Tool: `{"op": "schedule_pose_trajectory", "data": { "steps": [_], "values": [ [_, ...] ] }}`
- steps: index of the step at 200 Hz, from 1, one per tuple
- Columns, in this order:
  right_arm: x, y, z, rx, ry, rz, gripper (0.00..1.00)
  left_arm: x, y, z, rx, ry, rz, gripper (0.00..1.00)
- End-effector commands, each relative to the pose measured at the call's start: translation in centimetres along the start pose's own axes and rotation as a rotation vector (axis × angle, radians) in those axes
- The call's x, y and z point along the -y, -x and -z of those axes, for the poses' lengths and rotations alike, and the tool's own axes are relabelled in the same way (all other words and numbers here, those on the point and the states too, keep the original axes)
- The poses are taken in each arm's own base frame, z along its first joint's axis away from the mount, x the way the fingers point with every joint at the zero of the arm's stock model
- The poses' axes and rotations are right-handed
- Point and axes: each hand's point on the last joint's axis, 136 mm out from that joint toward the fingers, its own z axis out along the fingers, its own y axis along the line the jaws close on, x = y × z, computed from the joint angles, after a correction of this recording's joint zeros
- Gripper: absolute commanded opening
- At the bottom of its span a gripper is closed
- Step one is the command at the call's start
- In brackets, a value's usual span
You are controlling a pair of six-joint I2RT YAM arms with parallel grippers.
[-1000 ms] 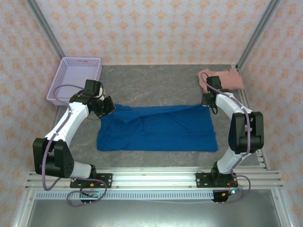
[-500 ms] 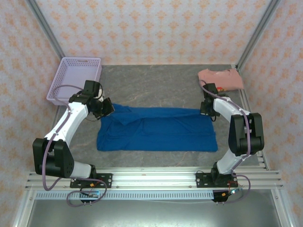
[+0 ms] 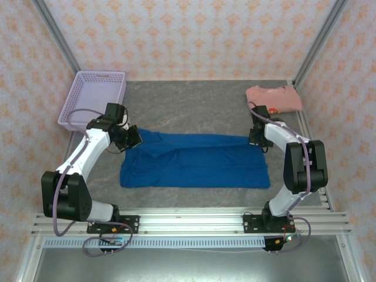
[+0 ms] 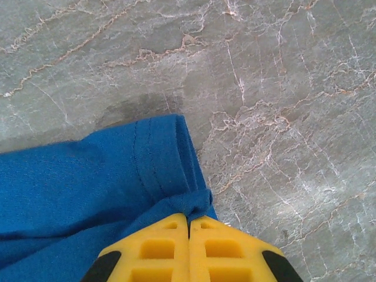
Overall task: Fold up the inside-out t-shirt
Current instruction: Fold the T-shirt at the center of the table.
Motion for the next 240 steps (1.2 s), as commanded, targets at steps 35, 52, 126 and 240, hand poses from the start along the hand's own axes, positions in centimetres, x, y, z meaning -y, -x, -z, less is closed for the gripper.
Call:
{"op": "schedule_pose_trajectory", "data": {
  "steps": [35, 52, 126, 240],
  "values": [
    [1.2, -1.2, 1.1, -0.009, -0.046, -0.006, 0.04, -1.0, -1.4, 0.5, -0.021, 0.016, -0.011, 0.00],
    [1.2, -1.5, 0.9, -0.021, -0.045, -0.008, 0.04, -1.1, -1.6, 0.4, -0.030, 0.014, -0.012, 0.00],
    [1.5, -3.1, -0.1, -0.066, -0.068, -0.013, 0.07, -1.8, -2.4, -0.1, -0.052, 0.031, -0.010, 0.00],
    [0.5, -1.1, 4.4, 0.085, -0.011, -0.033, 0.36, -2.4, -3.3, -0.5, -0.078, 0.040, -0.012, 0.00]
  ]
}}
